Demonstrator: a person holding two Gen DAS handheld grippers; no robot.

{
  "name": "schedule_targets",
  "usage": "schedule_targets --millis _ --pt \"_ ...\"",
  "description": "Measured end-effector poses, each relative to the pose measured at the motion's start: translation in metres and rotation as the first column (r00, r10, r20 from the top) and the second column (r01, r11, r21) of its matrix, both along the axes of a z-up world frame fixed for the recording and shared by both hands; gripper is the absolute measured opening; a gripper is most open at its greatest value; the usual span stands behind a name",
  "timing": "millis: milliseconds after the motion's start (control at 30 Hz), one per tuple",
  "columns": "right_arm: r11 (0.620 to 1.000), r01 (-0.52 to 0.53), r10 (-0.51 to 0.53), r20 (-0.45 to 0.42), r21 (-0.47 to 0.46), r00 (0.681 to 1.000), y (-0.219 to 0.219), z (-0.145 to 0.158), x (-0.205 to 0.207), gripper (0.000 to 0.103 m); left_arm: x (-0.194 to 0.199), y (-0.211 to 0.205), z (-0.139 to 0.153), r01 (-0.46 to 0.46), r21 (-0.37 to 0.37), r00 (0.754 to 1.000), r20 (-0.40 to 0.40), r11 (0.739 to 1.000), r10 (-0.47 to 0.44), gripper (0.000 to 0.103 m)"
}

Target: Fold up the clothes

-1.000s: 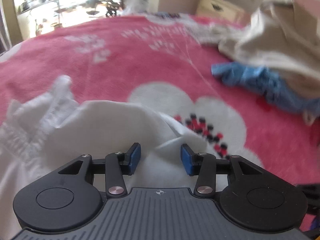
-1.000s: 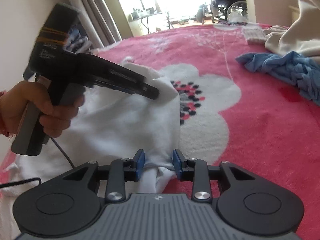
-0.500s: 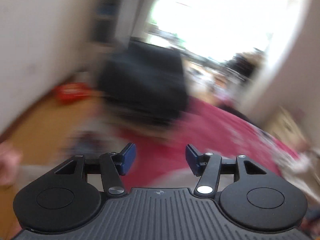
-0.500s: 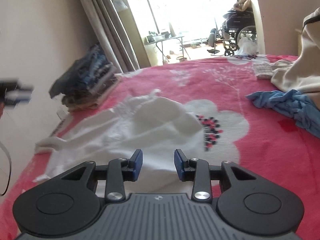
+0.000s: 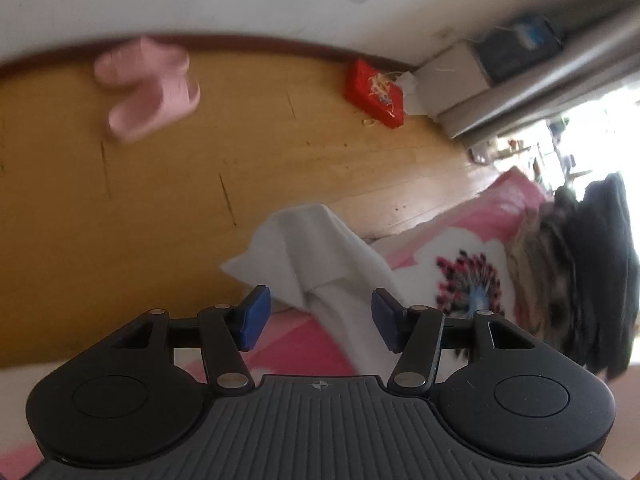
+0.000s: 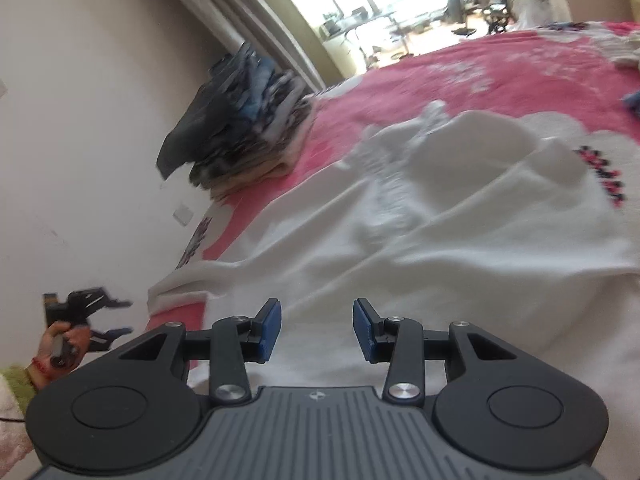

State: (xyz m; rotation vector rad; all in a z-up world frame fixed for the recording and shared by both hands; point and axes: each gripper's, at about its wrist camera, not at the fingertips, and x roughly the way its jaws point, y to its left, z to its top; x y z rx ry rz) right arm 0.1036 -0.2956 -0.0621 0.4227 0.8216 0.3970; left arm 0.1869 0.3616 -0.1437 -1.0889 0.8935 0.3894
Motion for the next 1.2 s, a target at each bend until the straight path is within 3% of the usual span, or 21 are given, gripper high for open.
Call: schedule_targets --millis 100,367,400,433,467,533,633,733,833,900,1000,1067,1133,1200 --pt "1.000 -0.024 0.024 -0.018 0.000 1.000 0.023 0.000 0.011 0.043 0.013 0.005 -0.009 -0.024 -0.050 1.000 0.014 0.998 0.025 0.056" --pt "0.999 -0.037 0.036 -0.059 -0.006 0.998 0.047 -0.010 0.027 0.043 0.049 0.008 -0.033 -0.080 -0.034 0.995 -0.070 0.996 0.078 0.057" --pt "0.999 -0.034 0.033 -0.067 -0.009 0.997 0.048 -0.012 0.028 0.043 0.051 0.007 -0.036 -0.078 -0.019 0.994 -0.082 0.997 0.076 0.051" --pt "0.999 -0.030 0.030 -0.074 -0.010 0.997 0.049 -0.013 0.028 0.043 0.052 0.006 -0.037 -0.076 -0.003 0.993 -0.093 0.997 0.075 0.038" --pt "1.000 -0.027 0.026 -0.081 -0.012 0.996 0.049 -0.014 0.028 0.043 0.052 0.004 -0.035 -0.068 0.028 0.993 -0.093 0.997 0.070 0.032" --pt "1.000 -0.017 0.016 -0.089 -0.013 0.996 0.050 -0.015 0.027 0.043 0.054 -0.002 -0.032 -0.051 0.091 0.994 -0.095 0.995 0.060 0.005" --pt "1.000 -0.006 0.005 -0.081 -0.008 0.997 0.048 -0.011 0.022 0.043 0.056 -0.014 -0.016 -0.001 0.217 0.996 -0.084 0.976 0.019 0.000" --pt "1.000 0.007 -0.007 -0.066 0.004 0.998 0.042 -0.005 0.016 0.043 0.055 -0.033 0.016 0.055 0.375 0.998 -0.040 0.925 -0.043 0.000" --pt "0.999 0.027 -0.026 -0.053 0.019 0.998 0.033 0.000 0.007 0.046 0.043 -0.059 0.067 0.052 0.461 0.986 0.115 0.886 -0.118 0.000" --pt "0.999 0.041 -0.040 -0.046 0.030 0.998 0.025 0.003 0.001 0.046 0.029 -0.080 0.106 0.051 0.496 0.956 0.225 0.867 -0.185 0.000" --pt "0.997 0.067 -0.067 -0.020 0.036 0.998 0.010 0.009 -0.012 0.046 -0.001 -0.131 0.169 0.096 0.562 0.860 0.368 0.821 -0.353 0.000" --pt "0.995 0.095 -0.095 -0.004 0.038 0.996 -0.002 0.013 -0.021 0.047 -0.025 -0.178 0.201 0.151 0.634 0.773 0.403 0.759 -0.491 0.000" --pt "0.991 0.130 -0.131 0.008 0.043 0.991 -0.017 0.016 -0.031 0.047 -0.049 -0.225 0.233 0.194 0.702 0.666 0.419 0.685 -0.617 0.000" --pt "0.984 0.171 -0.172 0.013 0.054 0.985 -0.034 0.017 -0.041 0.047 -0.073 -0.270 0.246 0.264 0.734 0.557 0.414 0.626 -0.720 0.001"
